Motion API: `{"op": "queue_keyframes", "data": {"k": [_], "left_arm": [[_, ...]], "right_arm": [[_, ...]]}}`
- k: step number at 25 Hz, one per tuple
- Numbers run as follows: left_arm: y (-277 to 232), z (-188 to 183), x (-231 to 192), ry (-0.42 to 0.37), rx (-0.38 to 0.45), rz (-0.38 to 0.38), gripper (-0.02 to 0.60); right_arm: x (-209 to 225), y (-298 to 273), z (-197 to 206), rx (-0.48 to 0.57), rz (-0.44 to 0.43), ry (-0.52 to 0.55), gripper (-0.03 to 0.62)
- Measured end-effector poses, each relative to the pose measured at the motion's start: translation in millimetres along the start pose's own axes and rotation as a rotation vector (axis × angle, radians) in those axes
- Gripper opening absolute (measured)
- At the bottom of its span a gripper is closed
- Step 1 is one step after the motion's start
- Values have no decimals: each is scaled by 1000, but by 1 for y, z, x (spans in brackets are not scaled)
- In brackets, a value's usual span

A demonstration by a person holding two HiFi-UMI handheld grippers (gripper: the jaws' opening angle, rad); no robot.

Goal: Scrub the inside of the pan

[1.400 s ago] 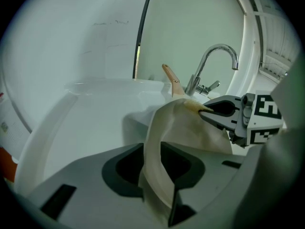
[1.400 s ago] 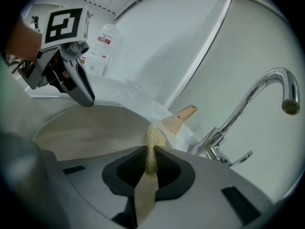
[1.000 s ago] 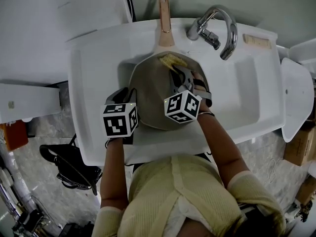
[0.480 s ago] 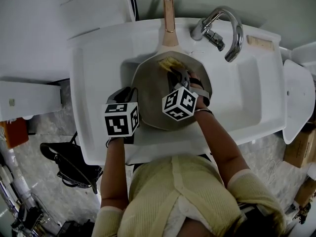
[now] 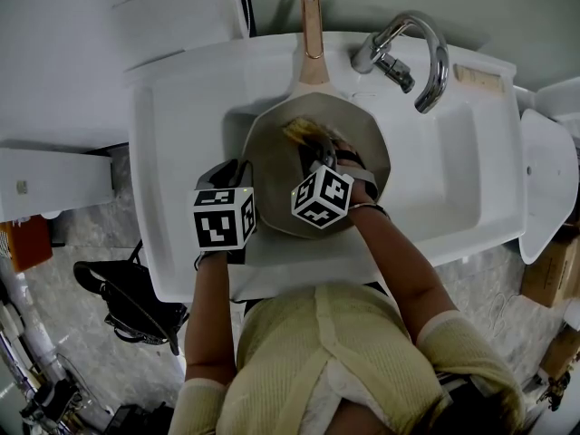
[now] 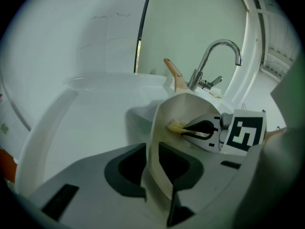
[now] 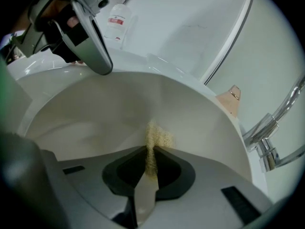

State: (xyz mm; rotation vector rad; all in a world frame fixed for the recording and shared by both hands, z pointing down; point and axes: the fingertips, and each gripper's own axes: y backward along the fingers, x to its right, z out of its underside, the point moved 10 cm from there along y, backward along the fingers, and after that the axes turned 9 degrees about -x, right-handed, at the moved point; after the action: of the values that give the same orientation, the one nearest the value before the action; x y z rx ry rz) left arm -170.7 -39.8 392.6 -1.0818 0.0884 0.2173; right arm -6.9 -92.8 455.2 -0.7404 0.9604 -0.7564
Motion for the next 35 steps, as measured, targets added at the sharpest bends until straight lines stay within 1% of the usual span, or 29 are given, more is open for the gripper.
{"op": "queue_keyframes", "data": {"k": [5, 18, 24, 31, 35], "left_arm": [[0, 2, 0, -4, -11, 0, 132], [3, 6, 4, -20, -22, 4, 132], [4, 11, 5, -14, -25, 1, 132], [9, 16, 7, -7, -17, -3, 132], [11, 20, 8, -4, -13, -4, 132]], "right_arm": [[-10, 1, -1, 0, -33, 29, 54], [-35, 10, 3, -19, -150, 115, 54], [-46, 14, 8, -49, -216, 168, 54], [-57, 18, 12, -82, -261, 215, 54], [-63, 19, 16, -100, -302, 223, 54]]}}
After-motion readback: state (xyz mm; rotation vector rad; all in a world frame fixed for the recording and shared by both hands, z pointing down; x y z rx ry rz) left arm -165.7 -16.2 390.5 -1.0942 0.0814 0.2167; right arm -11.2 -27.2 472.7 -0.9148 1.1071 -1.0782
